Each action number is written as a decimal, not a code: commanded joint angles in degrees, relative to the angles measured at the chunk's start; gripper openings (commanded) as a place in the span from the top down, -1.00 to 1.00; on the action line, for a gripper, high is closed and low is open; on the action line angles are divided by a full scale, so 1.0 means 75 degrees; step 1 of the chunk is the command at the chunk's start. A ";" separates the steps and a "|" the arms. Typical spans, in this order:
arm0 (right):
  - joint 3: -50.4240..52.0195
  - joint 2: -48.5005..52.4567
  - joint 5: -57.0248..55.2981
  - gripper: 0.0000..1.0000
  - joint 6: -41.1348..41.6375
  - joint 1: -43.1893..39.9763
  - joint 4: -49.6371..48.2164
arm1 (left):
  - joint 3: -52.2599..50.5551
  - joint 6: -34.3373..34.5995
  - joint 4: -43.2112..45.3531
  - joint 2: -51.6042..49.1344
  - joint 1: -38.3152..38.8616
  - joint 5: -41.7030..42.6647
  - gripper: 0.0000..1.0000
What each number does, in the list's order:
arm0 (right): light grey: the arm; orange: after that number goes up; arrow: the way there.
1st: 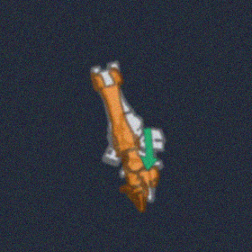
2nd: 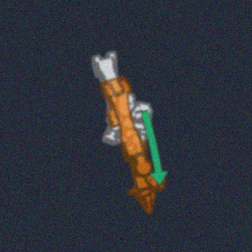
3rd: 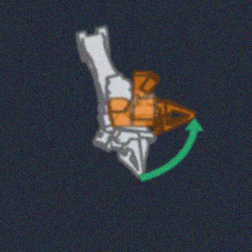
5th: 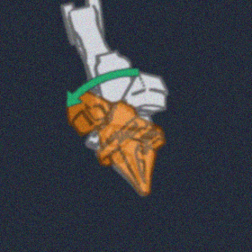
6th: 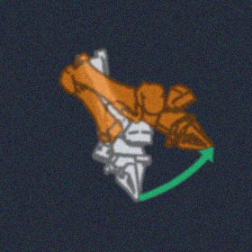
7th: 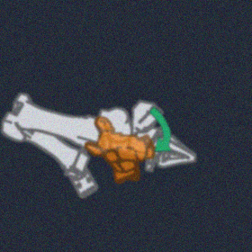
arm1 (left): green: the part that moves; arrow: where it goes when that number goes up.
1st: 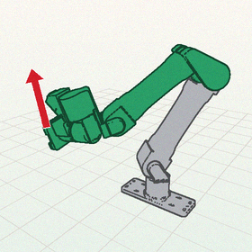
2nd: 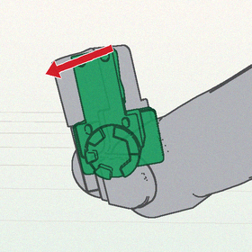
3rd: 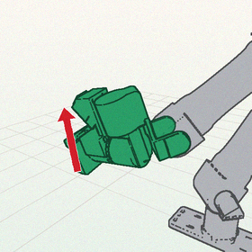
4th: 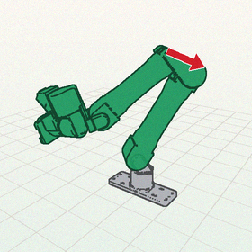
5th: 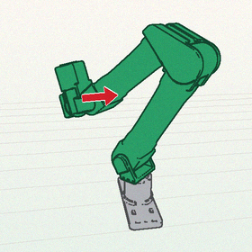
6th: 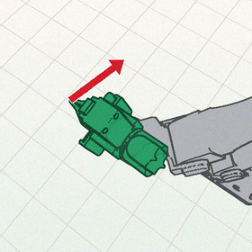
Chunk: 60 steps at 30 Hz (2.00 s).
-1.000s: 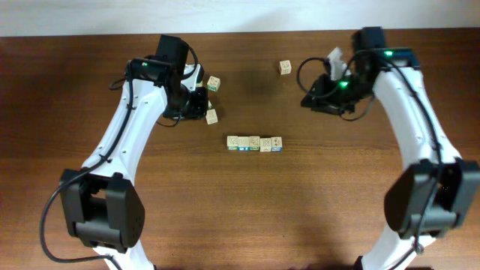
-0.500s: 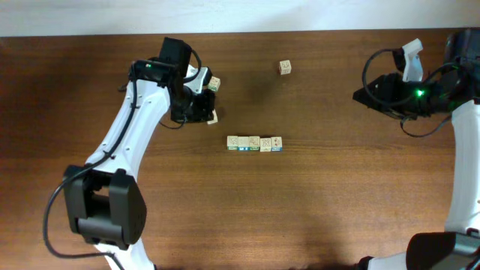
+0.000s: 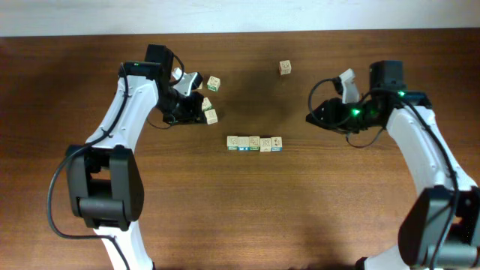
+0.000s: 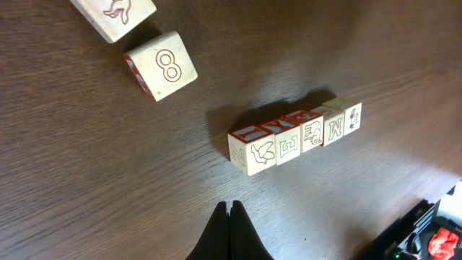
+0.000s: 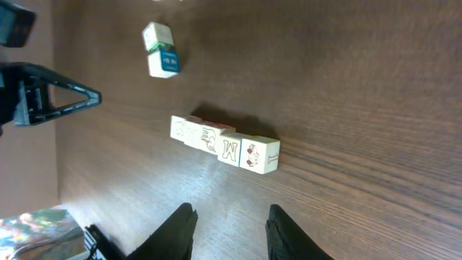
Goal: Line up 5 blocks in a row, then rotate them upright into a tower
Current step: 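Lower left gripper at row's left end, right gripper at right end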
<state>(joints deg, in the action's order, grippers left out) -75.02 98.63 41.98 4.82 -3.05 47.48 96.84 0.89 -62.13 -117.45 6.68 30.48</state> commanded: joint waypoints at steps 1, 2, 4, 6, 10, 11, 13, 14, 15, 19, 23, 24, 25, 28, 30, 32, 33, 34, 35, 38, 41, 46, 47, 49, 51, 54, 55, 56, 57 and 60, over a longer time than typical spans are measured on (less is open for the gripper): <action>0.0085 0.0420 -0.0326 0.32 0.0431 0.0213 -0.0058 | -0.0058 -0.0312 -0.0006 -0.0221 0.0023 0.0230 1.00; 0.0085 0.0527 -0.0364 0.33 0.0434 0.0262 -0.0055 | -0.0058 -0.0364 -0.0006 -0.0300 0.0023 0.0230 1.00; 0.0085 0.0702 -0.0440 0.34 0.0592 0.0370 -0.0122 | -0.0058 -0.0361 -0.0012 -0.0481 0.0023 0.0233 1.00; 0.0085 0.0898 -0.0714 0.34 0.0796 0.0501 -0.0210 | -0.0058 -0.0358 -0.0015 -0.0609 0.0023 0.0233 1.00; 0.0184 0.1090 -0.0898 0.41 0.1090 0.0627 -0.0382 | -0.0058 -0.0364 -0.0015 -0.0647 0.0023 0.0236 1.00; 0.0227 0.1107 -0.0895 0.41 0.1093 0.0627 -0.0455 | -0.0058 -0.0460 -0.0015 -0.0647 0.0023 0.0271 1.00; 0.0367 0.1177 -0.0886 0.41 0.1177 0.0627 -0.0624 | -0.0058 -0.0772 -0.0023 -0.0647 0.0023 0.0530 1.00; 0.0495 0.1195 -0.0758 0.41 0.1180 0.0632 -0.0743 | -0.0058 -0.0769 -0.0020 -0.0647 0.0023 0.0574 1.00; 0.0571 0.1221 -0.0705 0.45 0.1172 0.0656 -0.0813 | -0.0058 -0.0769 -0.0017 -0.0647 0.0023 0.0574 1.00; 0.0912 0.1320 -0.0691 0.87 0.1204 0.0807 -0.1285 | -0.0058 -0.0766 -0.0017 -0.0647 0.0023 0.0568 1.00; 0.1105 0.1396 -0.0726 0.88 0.1207 0.0988 -0.1693 | -0.0058 -0.0764 -0.0020 -0.0647 0.0026 0.0571 1.00; 0.1105 0.1431 -0.0874 0.89 0.1233 0.1023 -0.1734 | -0.0058 -0.0764 -0.0020 -0.0647 0.0026 0.0568 1.00; 0.1105 0.1463 -0.1023 0.89 0.1227 0.1055 -0.1757 | -0.0058 -0.0764 -0.0012 -0.0647 0.0026 0.0539 1.00; 0.1139 0.1553 -0.1297 0.90 0.1195 0.1148 -0.2025 | -0.0058 -0.0764 0.0061 -0.0685 0.0079 0.0128 1.00; 0.1268 0.1574 -0.1291 0.91 0.1172 0.1198 -0.2375 | -0.0058 -0.0761 0.0073 -0.0726 0.0096 0.0140 1.00; 0.1542 0.1574 -0.1291 0.91 0.1172 0.1212 -0.2801 | -0.0058 -0.0761 0.0073 -0.0726 0.0096 0.0143 1.00; 0.1661 0.1574 -0.1291 0.91 0.1172 0.1209 -0.2975 | -0.0058 -0.0761 0.0073 -0.0726 0.0096 0.0143 1.00; 0.1862 0.1574 -0.1195 0.91 0.1172 0.1204 -0.3296 | -0.0058 -0.0764 0.0108 -0.0729 0.0096 0.0143 1.00; 0.1929 0.1574 -0.1102 0.91 0.1169 0.1201 -0.3424 | -0.0058 -0.0764 0.0160 -0.0729 0.0096 0.0143 1.00; 0.1947 0.1574 -0.1067 0.91 0.1166 0.1189 -0.3483 | -0.0064 -0.0761 0.0251 -0.0729 0.0096 0.0143 1.00; 0.1947 0.1574 -0.1067 0.91 0.1139 0.1192 -0.3483 | -0.0102 -0.0761 0.0286 -0.0729 0.0102 0.0140 1.00; 0.1947 0.1574 -0.1067 0.91 0.1139 0.1192 -0.3477 | -0.0708 -0.0729 0.0950 -0.0729 0.0119 0.0169 1.00; 0.1947 0.1574 -0.1067 0.91 0.1137 0.1192 -0.3477 | -0.0851 -0.0702 0.1064 -0.0729 0.0119 0.0213 1.00; 0.1947 0.1574 -0.1070 0.91 0.1139 0.1192 -0.3477 | -0.0968 -0.0708 0.1218 -0.0729 0.0119 0.0606 1.00; 0.1947 0.1574 -0.1070 0.91 0.1139 0.1192 -0.3477 | -0.1008 -0.0708 0.1279 -0.0729 0.0119 0.0944 1.00; 0.1947 0.1574 -0.1070 0.91 0.1139 0.1192 -0.3480 | -0.1148 -0.0702 0.1501 -0.0729 0.0119 0.0973 1.00; 0.1947 0.1574 -0.1070 0.91 0.1139 0.1192 -0.3480 | -0.1204 -0.0702 0.1647 -0.0729 0.0122 0.0973 1.00; 0.1947 0.1574 -0.1070 0.91 0.1139 0.1198 -0.3480 | -0.1288 -0.0667 0.1839 -0.0729 0.0134 0.0968 1.00; 0.1947 0.1574 -0.1070 0.90 0.1139 0.1198 -0.3477 | -0.1326 -0.0635 0.1923 -0.0729 0.0140 0.0968 1.00; 0.1947 0.1574 -0.1090 0.91 0.1139 0.1198 -0.3474 | -0.1460 -0.0254 0.2203 -0.0729 0.0140 0.0970 1.00</action>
<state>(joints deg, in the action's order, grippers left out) -60.82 109.95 33.26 13.52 5.45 21.56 87.11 -3.31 -46.83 -122.26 7.46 36.29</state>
